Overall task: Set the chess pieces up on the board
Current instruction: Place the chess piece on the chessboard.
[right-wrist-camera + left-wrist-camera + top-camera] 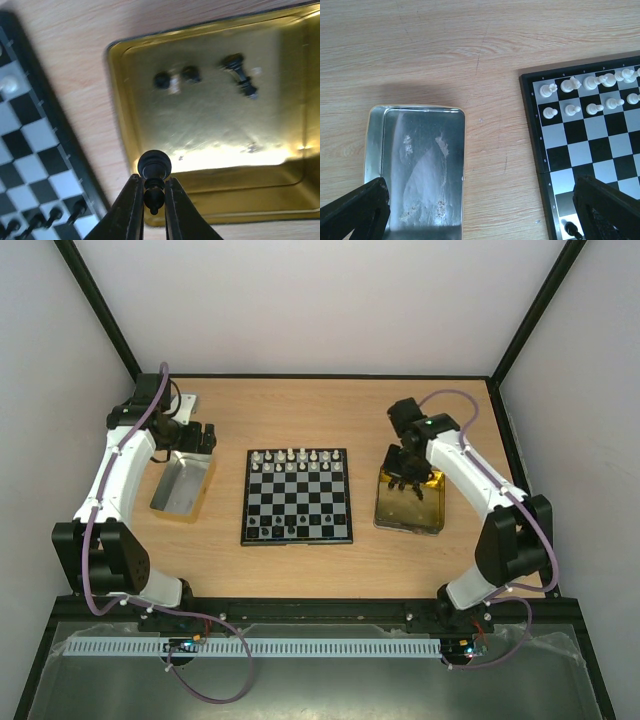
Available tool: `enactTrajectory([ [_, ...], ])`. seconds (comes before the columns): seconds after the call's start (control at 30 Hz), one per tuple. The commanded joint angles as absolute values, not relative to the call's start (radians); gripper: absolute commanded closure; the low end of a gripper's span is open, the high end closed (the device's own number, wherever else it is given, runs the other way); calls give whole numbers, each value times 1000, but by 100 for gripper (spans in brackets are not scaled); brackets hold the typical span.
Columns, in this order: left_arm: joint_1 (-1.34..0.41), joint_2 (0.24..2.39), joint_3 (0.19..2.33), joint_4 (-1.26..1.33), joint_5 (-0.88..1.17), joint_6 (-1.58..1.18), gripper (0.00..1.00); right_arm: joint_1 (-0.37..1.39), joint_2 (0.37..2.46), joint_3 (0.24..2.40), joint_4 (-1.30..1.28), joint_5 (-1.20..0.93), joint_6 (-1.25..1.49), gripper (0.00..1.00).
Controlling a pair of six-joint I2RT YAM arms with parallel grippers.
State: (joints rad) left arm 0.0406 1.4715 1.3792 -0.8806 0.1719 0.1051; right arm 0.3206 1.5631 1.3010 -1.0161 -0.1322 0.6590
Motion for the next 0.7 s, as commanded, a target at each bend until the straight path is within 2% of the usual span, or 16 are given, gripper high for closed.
enactTrajectory([
  [0.0, 44, 1475, 1397, -881, 181, 107, 0, 453, 1560, 1357, -1101, -125, 718, 91],
  [0.4, 44, 1453, 1387, -881, 169, 107, 1, 848, 1718, 1499, -1082, -160, 825, 91],
  [0.67, 44, 1454, 1388, -879, 166, 106, 0, 933, 1780, 1505, -1046, -186, 835, 91],
])
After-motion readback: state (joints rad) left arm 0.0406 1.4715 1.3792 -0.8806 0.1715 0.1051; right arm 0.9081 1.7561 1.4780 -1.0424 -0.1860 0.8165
